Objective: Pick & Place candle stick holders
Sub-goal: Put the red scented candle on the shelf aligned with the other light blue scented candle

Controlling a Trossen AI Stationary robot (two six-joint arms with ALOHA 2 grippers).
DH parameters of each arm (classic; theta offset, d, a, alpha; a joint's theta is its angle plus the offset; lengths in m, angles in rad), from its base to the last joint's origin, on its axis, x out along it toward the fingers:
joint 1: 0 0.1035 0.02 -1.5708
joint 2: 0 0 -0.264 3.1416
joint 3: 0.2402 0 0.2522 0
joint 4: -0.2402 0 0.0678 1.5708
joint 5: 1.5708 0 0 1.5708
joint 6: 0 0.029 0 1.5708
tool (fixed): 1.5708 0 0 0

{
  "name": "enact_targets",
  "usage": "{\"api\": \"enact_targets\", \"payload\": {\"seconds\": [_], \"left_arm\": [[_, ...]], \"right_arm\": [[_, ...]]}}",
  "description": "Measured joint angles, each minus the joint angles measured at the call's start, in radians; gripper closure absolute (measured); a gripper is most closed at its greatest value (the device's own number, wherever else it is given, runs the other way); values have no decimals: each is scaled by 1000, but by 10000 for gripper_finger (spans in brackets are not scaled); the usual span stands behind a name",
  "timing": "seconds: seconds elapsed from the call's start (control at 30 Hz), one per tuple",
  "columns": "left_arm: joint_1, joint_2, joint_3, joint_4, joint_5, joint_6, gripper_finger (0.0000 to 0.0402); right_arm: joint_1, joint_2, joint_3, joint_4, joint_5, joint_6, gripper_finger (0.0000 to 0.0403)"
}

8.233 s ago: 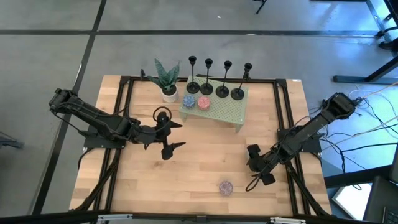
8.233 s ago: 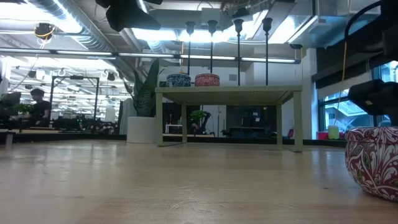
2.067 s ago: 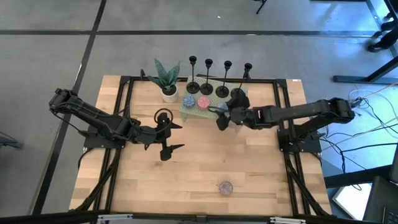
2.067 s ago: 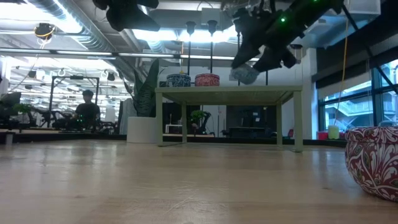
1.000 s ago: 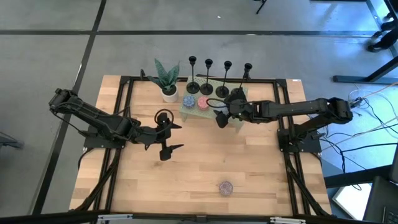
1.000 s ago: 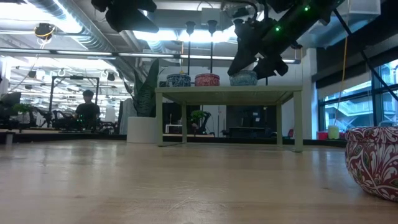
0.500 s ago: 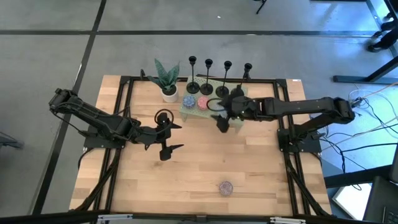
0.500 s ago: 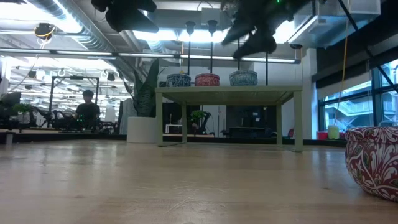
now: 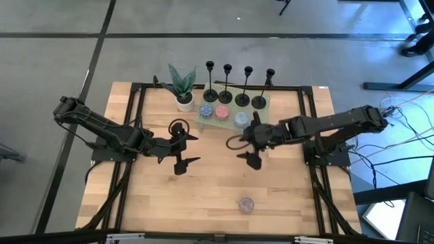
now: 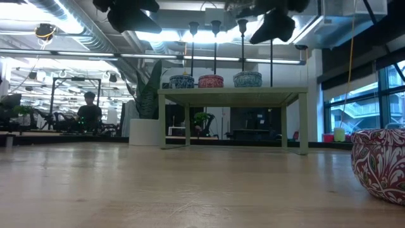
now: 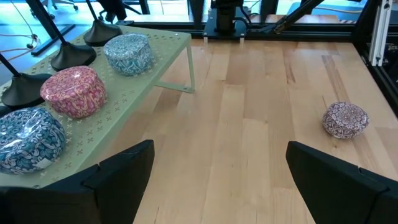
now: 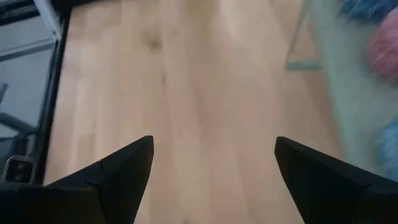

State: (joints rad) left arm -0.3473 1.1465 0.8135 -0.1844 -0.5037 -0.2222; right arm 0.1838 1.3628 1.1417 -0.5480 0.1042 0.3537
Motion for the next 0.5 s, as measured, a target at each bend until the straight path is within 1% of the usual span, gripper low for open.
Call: {"api": "enact_targets", "payload": {"seconds": [0.1,0.2,0.3,0.5], "left_arm": [[0,0,0,0,0,0,38],[0,0,0,0,0,0,38],[0,0,0,0,0,0,38],[0,0,0,0,0,0,38]], "right_arm": [[46,0,-1,-24,-5,61,66],[102,0,-1,-29,-72,85,66],[171,16,-1,-21,-124,83,66],[297,101,-1,-12,-127,26,66]]}}
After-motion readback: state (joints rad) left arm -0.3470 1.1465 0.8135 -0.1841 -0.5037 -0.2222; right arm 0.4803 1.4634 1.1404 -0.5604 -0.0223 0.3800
